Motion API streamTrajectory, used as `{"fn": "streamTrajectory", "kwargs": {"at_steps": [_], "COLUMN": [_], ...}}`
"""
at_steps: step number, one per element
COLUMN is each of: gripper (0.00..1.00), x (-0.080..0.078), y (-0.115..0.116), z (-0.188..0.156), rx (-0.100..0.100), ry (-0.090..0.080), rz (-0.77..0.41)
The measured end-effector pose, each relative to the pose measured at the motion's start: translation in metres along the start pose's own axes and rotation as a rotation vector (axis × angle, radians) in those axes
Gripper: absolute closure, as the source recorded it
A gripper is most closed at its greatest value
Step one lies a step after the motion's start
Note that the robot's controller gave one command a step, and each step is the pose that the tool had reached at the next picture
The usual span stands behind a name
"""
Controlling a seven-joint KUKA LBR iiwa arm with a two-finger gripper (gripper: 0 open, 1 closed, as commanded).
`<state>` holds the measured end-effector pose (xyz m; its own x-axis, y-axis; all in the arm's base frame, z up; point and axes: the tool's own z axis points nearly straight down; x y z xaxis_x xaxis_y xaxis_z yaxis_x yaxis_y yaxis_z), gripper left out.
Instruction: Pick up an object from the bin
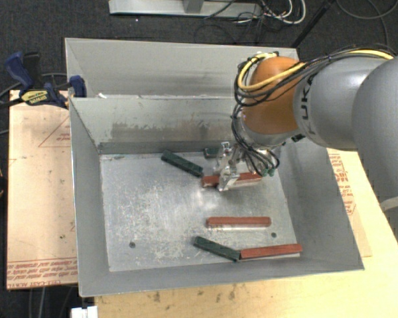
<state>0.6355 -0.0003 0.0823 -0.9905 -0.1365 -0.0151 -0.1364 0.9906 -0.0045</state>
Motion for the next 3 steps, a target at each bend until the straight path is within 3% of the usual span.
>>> {"fn": "streamTrajectory", "kwargs": {"at_steps": [3], "gripper": [1.0], "x": [0.002], "y": [0.002], "z": [-0.029], "rx": [-0.006], "ry": [0.019], "rz": [-0.001]}}
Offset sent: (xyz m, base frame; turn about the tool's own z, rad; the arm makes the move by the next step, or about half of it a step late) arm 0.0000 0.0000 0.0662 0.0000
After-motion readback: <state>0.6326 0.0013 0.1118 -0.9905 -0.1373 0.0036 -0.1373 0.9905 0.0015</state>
